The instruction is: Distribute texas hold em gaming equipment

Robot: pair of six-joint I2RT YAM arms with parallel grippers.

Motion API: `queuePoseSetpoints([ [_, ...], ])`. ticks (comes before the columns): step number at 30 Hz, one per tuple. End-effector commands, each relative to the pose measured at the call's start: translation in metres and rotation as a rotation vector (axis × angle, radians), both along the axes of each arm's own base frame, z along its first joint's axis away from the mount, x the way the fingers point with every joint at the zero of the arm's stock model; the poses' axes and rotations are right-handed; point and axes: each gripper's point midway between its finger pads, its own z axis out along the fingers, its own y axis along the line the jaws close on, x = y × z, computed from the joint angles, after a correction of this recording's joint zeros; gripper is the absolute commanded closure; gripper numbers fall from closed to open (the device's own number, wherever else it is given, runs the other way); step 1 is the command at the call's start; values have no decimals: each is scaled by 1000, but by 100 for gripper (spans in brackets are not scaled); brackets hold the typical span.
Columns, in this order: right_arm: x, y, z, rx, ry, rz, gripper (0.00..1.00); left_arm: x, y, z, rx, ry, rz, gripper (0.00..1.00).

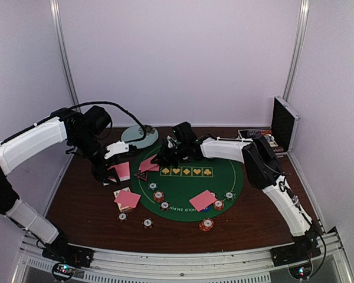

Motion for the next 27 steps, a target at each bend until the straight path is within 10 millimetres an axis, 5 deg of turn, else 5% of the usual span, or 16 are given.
queuePoseSetpoints([
  [1, 16, 5, 1, -10, -45, -39, 100, 0, -1, 14, -34, -35, -11, 100],
  [6, 21, 10, -11, -3, -22, -56, 98, -1, -1, 14, -33, -35, -13, 100],
  [13, 17, 1, -13, -65, -30, -47, 69, -1, -2, 12, -32, -27, -13, 100],
  [19, 9, -17, 10, -146, -114, -23, 47, -1, -2, 14, -33, -25, -14, 100],
  [27, -1, -36, 36, -200, -169, 0, 35, -2, -2, 14, -36, -20, -11, 100],
])
